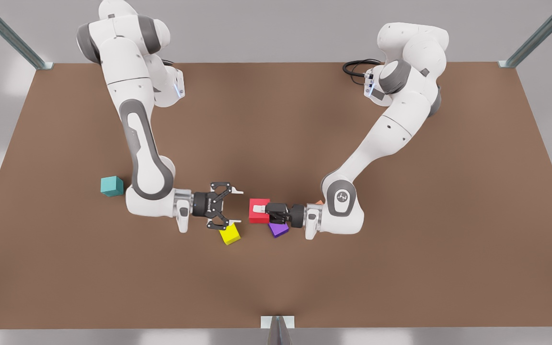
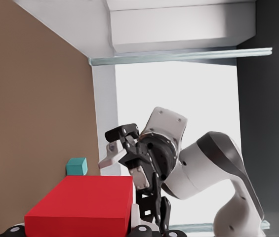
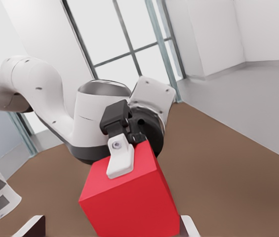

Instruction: Pick up red wooden cube and pass to hand red wooden cube and place in blue wooden cube

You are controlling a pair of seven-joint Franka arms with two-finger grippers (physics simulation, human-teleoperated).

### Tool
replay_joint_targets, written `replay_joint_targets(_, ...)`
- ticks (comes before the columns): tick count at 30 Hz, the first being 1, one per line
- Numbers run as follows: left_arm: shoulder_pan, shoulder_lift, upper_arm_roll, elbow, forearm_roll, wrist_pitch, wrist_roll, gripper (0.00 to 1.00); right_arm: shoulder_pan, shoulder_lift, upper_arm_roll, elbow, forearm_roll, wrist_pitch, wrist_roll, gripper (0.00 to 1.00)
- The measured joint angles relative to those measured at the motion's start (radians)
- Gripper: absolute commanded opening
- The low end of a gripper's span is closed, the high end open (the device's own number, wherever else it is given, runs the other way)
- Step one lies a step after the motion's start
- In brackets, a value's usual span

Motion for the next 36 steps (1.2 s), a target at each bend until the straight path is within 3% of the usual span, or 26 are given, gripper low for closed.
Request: replay_joint_targets(36,0.002,0.001,0.0,-0.011,-0.001,-0.003,0.076,0.38,0.063,0.089,0.005,0.101,0.099,0.029,-0.175,1.0)
